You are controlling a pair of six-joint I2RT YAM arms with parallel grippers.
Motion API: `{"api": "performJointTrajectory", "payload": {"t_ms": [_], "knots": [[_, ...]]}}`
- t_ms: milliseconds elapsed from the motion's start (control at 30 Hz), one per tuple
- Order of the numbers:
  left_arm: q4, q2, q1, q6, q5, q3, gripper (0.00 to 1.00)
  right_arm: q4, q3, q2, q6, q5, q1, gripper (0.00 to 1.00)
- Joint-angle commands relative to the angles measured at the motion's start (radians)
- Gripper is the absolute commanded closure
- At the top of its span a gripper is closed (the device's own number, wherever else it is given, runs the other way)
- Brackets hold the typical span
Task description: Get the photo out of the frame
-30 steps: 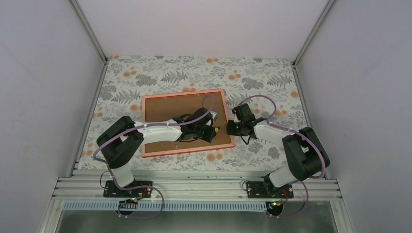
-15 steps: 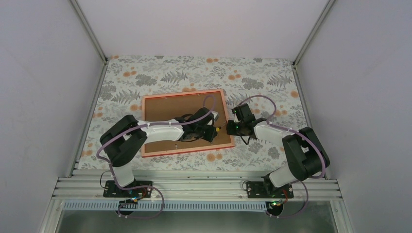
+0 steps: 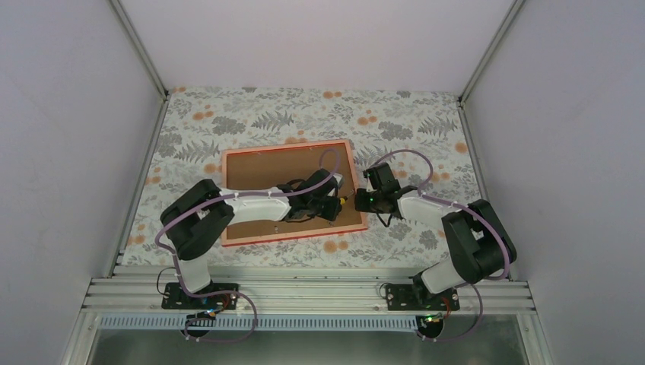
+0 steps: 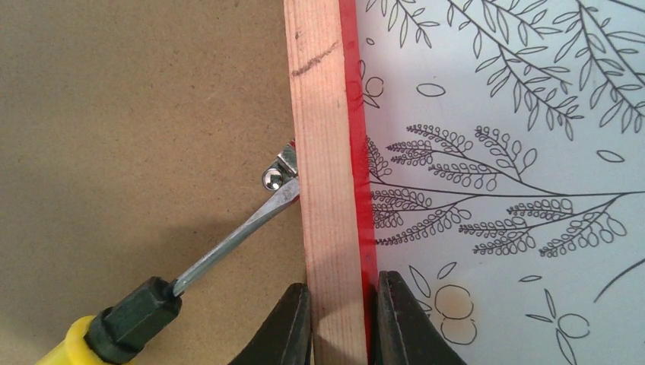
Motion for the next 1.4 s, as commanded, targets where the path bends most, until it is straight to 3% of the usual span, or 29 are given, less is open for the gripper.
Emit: {"api": "performJointTrajectory", "payload": {"t_ms": [0, 367, 600, 967, 1367], "knots": [[-0.024, 0.008, 0.01, -0.076, -0.103, 0.001, 0.98, -0.009, -0.023, -0.014, 0.006, -0.002, 0.006, 0.86], [0.008, -0.058, 0.019, -0.171, -0.203, -0.076, 0.98, -0.002, -0.033, -0.015, 0.014, -0.007, 0.006, 0.86], [0.036, -0.09, 0.019, -0.161, -0.166, -0.099, 0.98, 0.005, -0.031, -0.011, 0.017, -0.021, 0.006, 0.86], [0.048, -0.119, -0.014, -0.035, -0.044, -0.082, 0.98, -0.003, -0.028, -0.019, 0.017, -0.014, 0.006, 0.86], [-0.011, -0.053, -0.023, 0.035, -0.081, 0.009, 0.98, -0.01, -0.027, -0.022, 0.014, -0.011, 0.007, 0.86]]}}
